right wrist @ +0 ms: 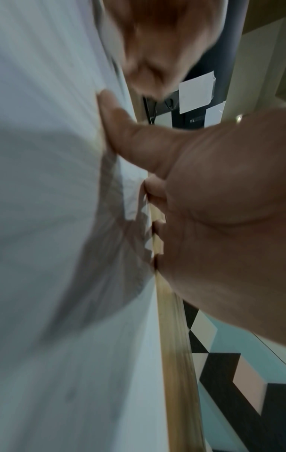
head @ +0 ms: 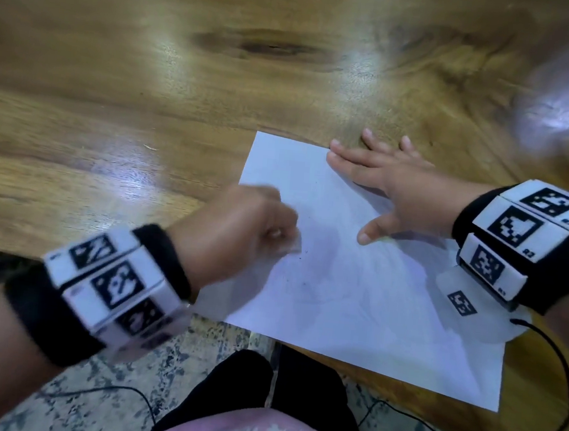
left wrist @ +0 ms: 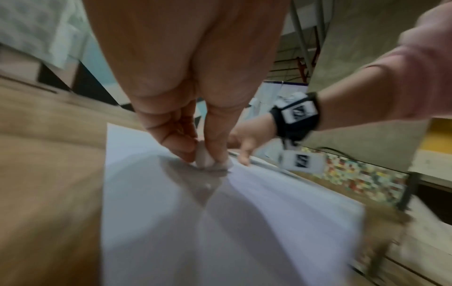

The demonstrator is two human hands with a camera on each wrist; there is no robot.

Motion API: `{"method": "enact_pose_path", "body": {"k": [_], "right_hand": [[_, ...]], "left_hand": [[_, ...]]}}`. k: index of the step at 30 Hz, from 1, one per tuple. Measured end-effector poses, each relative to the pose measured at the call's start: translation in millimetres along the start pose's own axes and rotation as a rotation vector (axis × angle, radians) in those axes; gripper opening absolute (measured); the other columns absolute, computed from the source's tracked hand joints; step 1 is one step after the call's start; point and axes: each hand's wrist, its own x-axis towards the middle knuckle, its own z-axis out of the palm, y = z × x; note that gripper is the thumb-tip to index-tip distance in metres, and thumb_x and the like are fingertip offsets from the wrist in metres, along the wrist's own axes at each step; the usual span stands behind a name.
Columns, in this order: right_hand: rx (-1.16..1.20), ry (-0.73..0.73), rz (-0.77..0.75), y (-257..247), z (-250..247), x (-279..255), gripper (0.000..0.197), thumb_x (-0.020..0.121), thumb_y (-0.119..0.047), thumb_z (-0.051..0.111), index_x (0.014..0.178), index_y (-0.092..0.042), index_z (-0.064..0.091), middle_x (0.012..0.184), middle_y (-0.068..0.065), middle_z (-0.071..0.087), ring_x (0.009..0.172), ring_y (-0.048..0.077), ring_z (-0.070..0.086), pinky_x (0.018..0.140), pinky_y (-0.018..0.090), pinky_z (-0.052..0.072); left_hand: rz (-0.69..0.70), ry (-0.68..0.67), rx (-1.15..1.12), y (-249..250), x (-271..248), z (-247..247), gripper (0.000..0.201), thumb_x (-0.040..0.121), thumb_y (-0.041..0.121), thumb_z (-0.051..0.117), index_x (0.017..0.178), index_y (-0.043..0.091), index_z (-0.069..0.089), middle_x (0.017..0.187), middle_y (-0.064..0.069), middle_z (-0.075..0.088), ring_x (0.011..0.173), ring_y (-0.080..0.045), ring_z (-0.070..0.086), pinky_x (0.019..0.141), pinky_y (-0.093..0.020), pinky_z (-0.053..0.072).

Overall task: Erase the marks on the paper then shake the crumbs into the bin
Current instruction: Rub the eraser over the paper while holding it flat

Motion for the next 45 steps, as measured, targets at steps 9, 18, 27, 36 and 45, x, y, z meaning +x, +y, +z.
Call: {"method": "enact_pose_path", "body": {"k": [9, 18, 27, 36, 45], "right_hand": [[0.004, 0.002, 0.003, -0.5, -0.3, -0.5, 0.108, 0.07, -0.048, 0.07, 0.144, -0.036, -0.007, 0.137, -0.031, -0.023, 0.126, -0.002, -0.028, 0.111, 0.04, -0.016], [0.011, 0.016, 0.001, 0.4, 1.1, 0.0, 0.108, 0.07, -0.046, 0.071, 0.144, -0.036, -0.006, 0.136, -0.031, -0.023, 0.126, -0.002, -0.027, 0.108, 0.035, -0.017], [0.01, 0.007, 0.018, -4.2, -2.2, -3.5, 0.107, 0.071, -0.045, 0.071, 0.145, -0.035, -0.005, 0.152, -0.023, -0.015, 0.14, 0.01, -0.023, 0.112, 0.043, -0.015], [0.009, -0.005, 0.015, -4.0, -2.3, -2.5, 0.107, 0.072, -0.045, 0.07, 0.144, -0.035, -0.008, 0.135, -0.031, -0.023, 0.127, -0.003, -0.025, 0.11, 0.038, -0.017], [0.003, -0.003, 0.01, -3.0, -1.4, -2.0, 0.108, 0.071, -0.047, 0.07, 0.144, -0.036, -0.008, 0.136, -0.03, -0.023, 0.127, -0.003, -0.027, 0.11, 0.038, -0.017]], "left_hand": [[-0.082, 0.046, -0.016, -0.7, 21.3, -10.7, 0.015, 0.073, 0.028, 0.07, 0.079, 0.015, 0.071, 0.073, -0.009, 0.066, 0.066, -0.022, 0.058, 0.061, -0.025, 0.043], [0.007, -0.181, -0.084, 9.7, -19.1, 6.1, 0.013, 0.074, 0.03, 0.062, 0.069, 0.018, 0.063, 0.067, 0.003, 0.051, 0.058, -0.014, 0.051, 0.057, -0.024, 0.037], [0.053, 0.006, -0.031, 14.8, 17.6, 8.8, 0.01, 0.075, 0.019, 0.066, 0.066, 0.017, 0.062, 0.067, 0.0, 0.046, 0.058, -0.018, 0.044, 0.053, -0.02, 0.023], [-0.002, -0.04, -0.079, 12.4, 1.9, 3.2, 0.013, 0.074, 0.026, 0.07, 0.07, 0.015, 0.065, 0.068, -0.004, 0.055, 0.058, -0.017, 0.051, 0.057, -0.024, 0.036], [0.0, -0.207, -0.118, 14.9, -30.5, 20.3, 0.005, 0.078, 0.019, 0.064, 0.074, 0.02, 0.063, 0.079, -0.001, 0.056, 0.067, -0.016, 0.057, 0.064, -0.027, 0.044]]}}
